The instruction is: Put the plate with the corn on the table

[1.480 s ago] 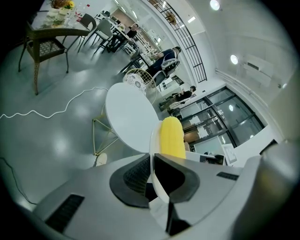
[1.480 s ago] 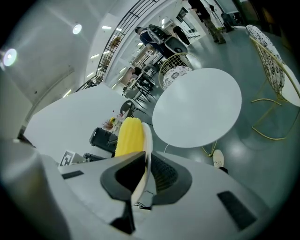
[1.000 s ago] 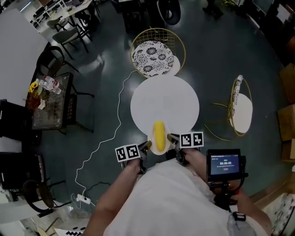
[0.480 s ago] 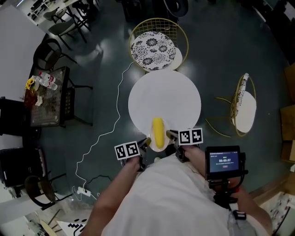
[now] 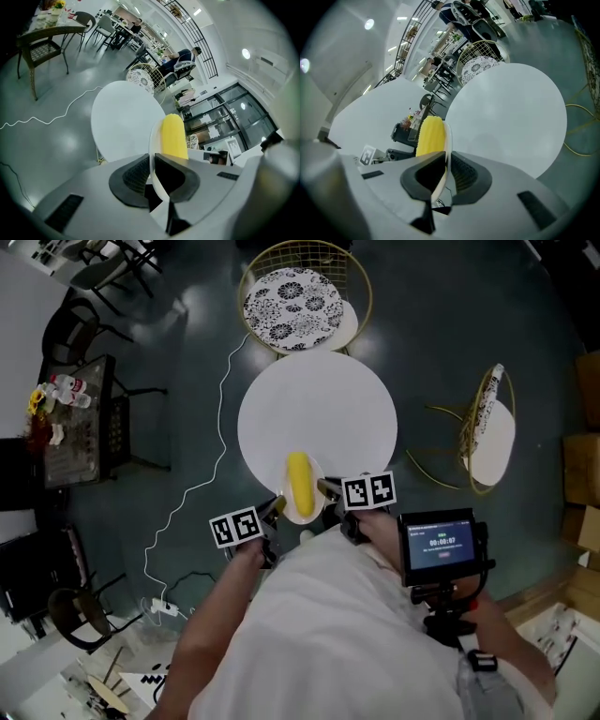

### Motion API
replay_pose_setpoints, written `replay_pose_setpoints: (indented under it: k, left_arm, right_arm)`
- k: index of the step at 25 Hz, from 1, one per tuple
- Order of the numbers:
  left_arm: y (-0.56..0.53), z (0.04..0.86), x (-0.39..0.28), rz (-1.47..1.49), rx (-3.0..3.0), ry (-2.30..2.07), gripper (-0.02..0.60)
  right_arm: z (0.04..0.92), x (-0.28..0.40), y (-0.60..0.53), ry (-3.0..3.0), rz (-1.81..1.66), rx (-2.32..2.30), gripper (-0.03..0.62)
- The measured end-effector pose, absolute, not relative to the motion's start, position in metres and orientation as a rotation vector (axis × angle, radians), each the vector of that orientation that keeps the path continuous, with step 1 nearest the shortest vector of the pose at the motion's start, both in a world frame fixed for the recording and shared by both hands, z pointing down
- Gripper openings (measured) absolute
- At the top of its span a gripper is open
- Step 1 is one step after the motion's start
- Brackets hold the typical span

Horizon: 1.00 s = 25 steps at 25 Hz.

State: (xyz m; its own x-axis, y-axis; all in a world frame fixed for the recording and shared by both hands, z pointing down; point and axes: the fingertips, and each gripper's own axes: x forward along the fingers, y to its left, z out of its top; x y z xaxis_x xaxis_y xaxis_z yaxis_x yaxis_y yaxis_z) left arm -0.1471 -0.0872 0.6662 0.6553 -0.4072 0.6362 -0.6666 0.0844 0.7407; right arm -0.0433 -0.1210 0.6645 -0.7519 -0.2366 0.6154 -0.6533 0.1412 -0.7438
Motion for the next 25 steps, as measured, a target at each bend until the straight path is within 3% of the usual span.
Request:
replay_pose_setpoints:
  k: [15, 25]
  left_arm:
    - [-0.085, 0.664, -0.134, 0.236, 1.528, -0.936, 0.035]
    - [-0.121, 0.708, -0.125, 0.265, 1.473, -0.972, 0.035]
  right_arm:
    - [0.659, -0.033, -0.118, -2.067, 1.588, 0.810, 0.046]
    - [0.707, -0.024, -0.157, -2.031, 1.588, 0.742, 0.048]
